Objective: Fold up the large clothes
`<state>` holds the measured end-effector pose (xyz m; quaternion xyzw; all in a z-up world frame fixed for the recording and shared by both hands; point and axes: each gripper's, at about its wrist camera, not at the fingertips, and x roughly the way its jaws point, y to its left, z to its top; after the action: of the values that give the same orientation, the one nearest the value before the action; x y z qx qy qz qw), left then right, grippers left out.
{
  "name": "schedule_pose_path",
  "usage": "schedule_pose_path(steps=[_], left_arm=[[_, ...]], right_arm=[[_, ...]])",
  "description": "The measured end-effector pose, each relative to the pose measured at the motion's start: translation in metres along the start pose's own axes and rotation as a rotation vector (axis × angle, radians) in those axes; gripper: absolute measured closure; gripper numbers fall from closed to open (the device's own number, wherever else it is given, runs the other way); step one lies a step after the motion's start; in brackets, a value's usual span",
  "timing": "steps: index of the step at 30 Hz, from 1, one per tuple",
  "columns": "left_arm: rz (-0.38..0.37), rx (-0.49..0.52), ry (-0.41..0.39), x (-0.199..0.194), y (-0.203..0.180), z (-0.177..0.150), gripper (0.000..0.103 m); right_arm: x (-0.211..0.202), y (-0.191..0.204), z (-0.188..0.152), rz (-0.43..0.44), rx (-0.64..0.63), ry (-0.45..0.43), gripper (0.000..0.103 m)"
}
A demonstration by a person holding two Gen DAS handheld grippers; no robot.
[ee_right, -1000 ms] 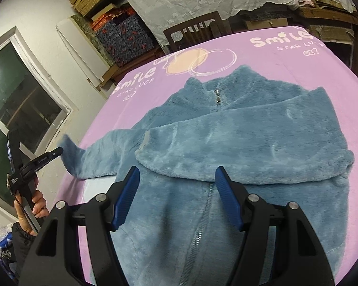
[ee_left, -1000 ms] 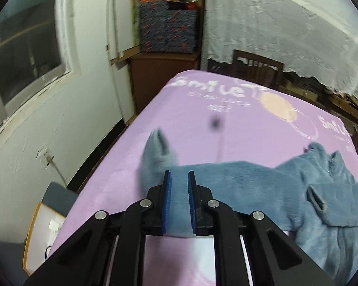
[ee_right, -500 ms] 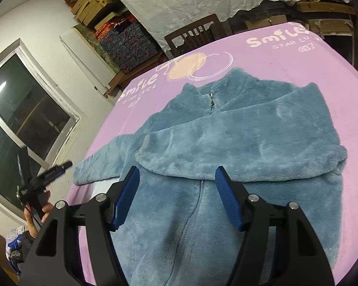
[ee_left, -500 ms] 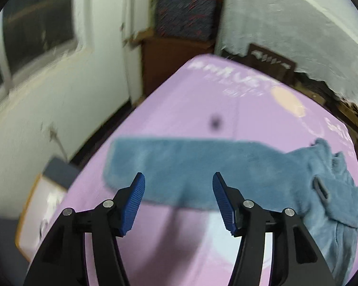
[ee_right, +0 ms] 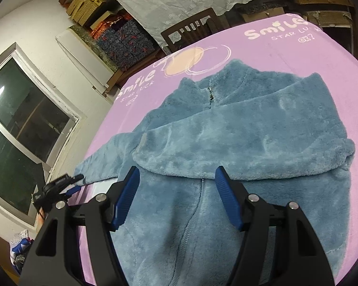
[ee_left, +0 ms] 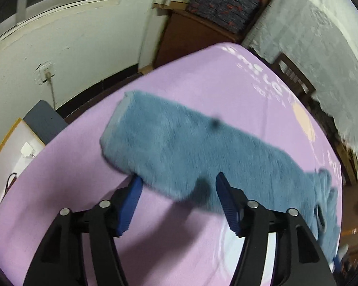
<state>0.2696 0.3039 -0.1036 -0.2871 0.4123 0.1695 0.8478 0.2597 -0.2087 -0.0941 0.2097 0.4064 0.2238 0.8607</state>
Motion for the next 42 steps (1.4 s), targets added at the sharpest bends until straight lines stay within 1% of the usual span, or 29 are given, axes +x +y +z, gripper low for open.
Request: schedule_pose_path(steps=[2,3,4,5,6,8,11,13,19,24,28,32,37,42], left_arm=[[0.004,-0.050,-0.008,0.003,0.002,0.008,0.039],[0.001,-0.062,-0.011,0.004,0.002,0.010,0.043],[-0.002,-0.066,-0.014,0.005,0.003,0.011,0.063],[-0.002,-0.060,-0.008,0.007,0.004,0.012,0.080],[-0.007,-0.047,0.008,0.010,0.004,0.012,0.089],[0.004,-0.020,-0.001,0.010,0.001,0.012,0.090],[0.035,0.061,-0.035,0.000,-0.014,0.010,0.091],[0.037,0.118,-0.066,-0.010,-0.028,0.010,0.091],[0.045,0.324,-0.169,-0.048,-0.101,-0.002,0.090],[0.032,0.449,-0.216,-0.063,-0.164,-0.021,0.090],[0.009,0.509,-0.222,-0.065,-0.203,-0.035,0.090],[-0.032,0.565,-0.210,-0.064,-0.241,-0.054,0.090],[-0.082,0.648,-0.195,-0.059,-0.290,-0.085,0.090],[-0.141,0.708,-0.176,-0.057,-0.325,-0.116,0.090]], right_arm=[[-0.001,-0.002,0.000,0.000,0.008,-0.004,0.039],[-0.002,-0.002,0.000,0.000,0.010,-0.006,0.039],[-0.003,-0.003,0.001,0.000,0.009,-0.010,0.039],[-0.004,-0.004,0.001,-0.001,0.009,-0.013,0.039],[-0.005,-0.005,0.002,-0.002,0.008,-0.015,0.039],[-0.006,-0.006,0.003,-0.003,0.005,-0.017,0.039],[-0.006,-0.006,0.008,-0.010,-0.009,-0.019,0.039],[-0.007,-0.005,0.011,-0.010,-0.017,-0.024,0.039],[-0.010,-0.012,0.016,0.024,0.000,-0.044,0.039],[-0.009,-0.024,0.015,0.042,0.032,-0.050,0.039],[-0.012,-0.039,0.016,0.053,0.073,-0.065,0.039],[-0.013,-0.051,0.018,0.059,0.108,-0.070,0.039],[-0.018,-0.059,0.018,0.061,0.134,-0.086,0.039],[-0.023,-0.065,0.021,0.073,0.162,-0.098,0.039]])
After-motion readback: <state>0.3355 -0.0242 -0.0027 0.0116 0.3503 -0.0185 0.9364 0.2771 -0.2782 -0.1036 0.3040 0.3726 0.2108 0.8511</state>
